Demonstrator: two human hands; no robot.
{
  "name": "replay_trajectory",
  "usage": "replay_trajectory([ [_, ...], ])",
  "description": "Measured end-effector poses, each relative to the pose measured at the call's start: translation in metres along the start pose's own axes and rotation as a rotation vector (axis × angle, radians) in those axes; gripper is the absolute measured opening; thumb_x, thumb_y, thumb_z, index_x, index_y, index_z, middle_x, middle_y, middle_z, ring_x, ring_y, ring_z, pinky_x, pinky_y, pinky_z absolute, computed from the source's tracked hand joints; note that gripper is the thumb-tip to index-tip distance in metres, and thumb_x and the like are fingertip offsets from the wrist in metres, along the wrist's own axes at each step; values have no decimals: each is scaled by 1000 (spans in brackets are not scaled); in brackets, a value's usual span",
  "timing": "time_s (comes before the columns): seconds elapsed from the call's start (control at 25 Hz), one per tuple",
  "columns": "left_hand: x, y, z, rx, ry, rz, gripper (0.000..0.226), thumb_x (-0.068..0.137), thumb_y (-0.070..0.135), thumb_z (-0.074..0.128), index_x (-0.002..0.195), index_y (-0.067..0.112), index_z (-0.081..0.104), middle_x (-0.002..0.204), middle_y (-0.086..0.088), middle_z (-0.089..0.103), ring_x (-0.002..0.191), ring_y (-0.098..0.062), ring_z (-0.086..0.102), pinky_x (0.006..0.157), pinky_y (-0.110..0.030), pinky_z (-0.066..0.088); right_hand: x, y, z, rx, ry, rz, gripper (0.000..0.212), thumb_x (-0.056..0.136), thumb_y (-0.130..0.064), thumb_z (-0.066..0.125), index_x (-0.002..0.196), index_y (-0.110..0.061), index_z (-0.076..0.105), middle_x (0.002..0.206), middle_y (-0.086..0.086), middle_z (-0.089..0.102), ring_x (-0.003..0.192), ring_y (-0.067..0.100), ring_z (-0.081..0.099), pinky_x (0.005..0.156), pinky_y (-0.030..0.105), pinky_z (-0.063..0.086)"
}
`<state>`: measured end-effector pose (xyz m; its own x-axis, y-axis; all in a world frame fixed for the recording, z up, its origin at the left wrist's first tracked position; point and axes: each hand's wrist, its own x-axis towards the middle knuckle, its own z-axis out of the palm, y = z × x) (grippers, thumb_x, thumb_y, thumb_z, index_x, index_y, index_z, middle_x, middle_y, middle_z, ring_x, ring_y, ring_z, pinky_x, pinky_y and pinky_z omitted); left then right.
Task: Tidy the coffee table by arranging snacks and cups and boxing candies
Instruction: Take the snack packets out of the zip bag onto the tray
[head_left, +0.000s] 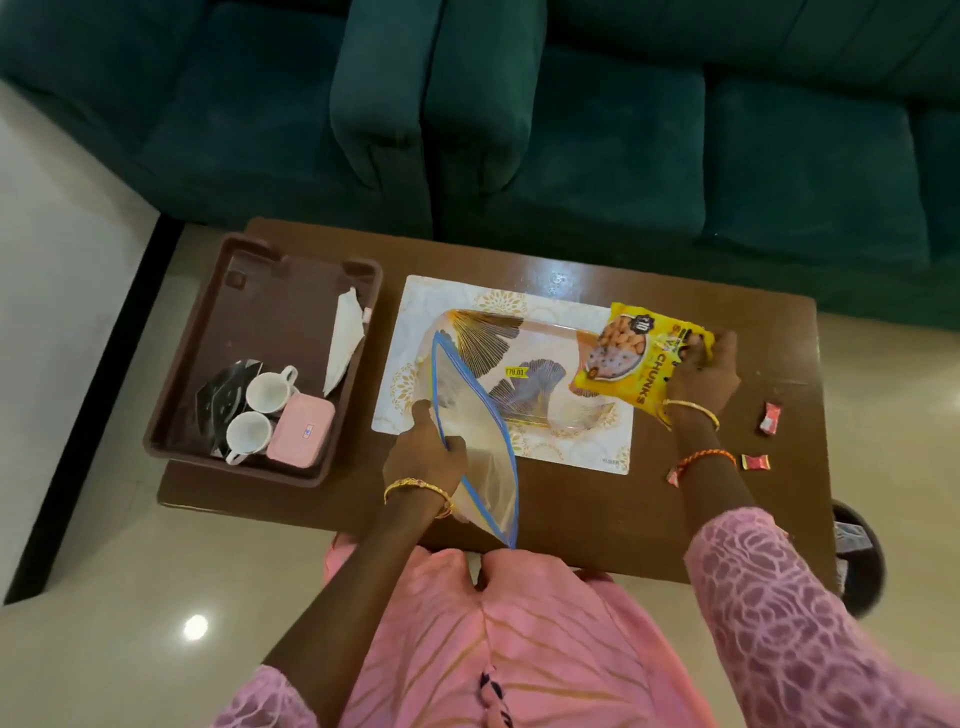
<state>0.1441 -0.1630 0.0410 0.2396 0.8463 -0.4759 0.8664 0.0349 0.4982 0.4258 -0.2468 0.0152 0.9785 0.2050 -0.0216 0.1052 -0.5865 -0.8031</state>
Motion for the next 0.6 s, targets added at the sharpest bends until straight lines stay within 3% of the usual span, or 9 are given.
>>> replay_trajectory([
  [0.08, 1, 10, 15, -9, 48, -29, 51, 83, 20, 51, 131, 14, 34, 95, -21, 67, 86, -41, 63, 66, -38, 46, 25, 27, 17, -80, -69, 66, 27, 96, -17, 43, 112, 3, 51, 96, 30, 62, 86, 40, 59, 70, 42, 45],
  [0.16, 2, 16, 34, -12, 99, -61, 53, 80, 19, 51, 131, 17, 33, 85, -19, 65, 80, -41, 62, 61, -35, 40, 44, 49, 40, -142, -176, 80, 23, 95, -16, 44, 107, 2, 51, 91, 28, 61, 80, 34, 56, 69, 42, 44],
  [0.24, 3, 21, 51, -6, 120, -84, 56, 78, 20, 51, 131, 19, 32, 70, -10, 59, 74, -41, 61, 57, -33, 37, 56, 65, 65, -155, -300, 85, 20, 95, -16, 45, 105, 0, 53, 92, 27, 62, 77, 25, 53, 64, 31, 40],
  [0.36, 5, 24, 75, 25, 159, -105, 58, 77, 21, 52, 132, 20, 33, 53, 8, 38, 66, -41, 61, 54, -31, 32, 77, 79, 100, -148, -436, 107, 26, 95, -18, 46, 117, -8, 54, 106, 24, 66, 87, 24, 59, 61, 19, 34],
  [0.44, 6, 25, 84, 61, 164, -114, 59, 77, 18, 53, 133, 20, 33, 55, 0, 47, 66, -42, 61, 52, -31, 31, 85, 85, 114, -153, -471, 118, 29, 95, -19, 46, 122, -10, 53, 112, 23, 65, 96, 30, 61, 64, 18, 35],
  [0.52, 8, 25, 88, 69, 164, -104, 60, 77, 17, 54, 134, 21, 33, 66, -14, 62, 68, -42, 62, 52, -31, 33, 89, 91, 122, -123, -506, 158, 33, 93, -25, 51, 123, -11, 53, 117, 21, 63, 105, 34, 60, 77, 28, 43],
  [0.6, 10, 28, 88, 55, 152, -109, 60, 78, 18, 55, 134, 22, 33, 72, -15, 65, 71, -42, 62, 53, -32, 34, 90, 96, 123, -59, -512, 247, 44, 84, -33, 64, 122, -14, 53, 120, 14, 63, 105, 29, 60, 87, 35, 46],
])
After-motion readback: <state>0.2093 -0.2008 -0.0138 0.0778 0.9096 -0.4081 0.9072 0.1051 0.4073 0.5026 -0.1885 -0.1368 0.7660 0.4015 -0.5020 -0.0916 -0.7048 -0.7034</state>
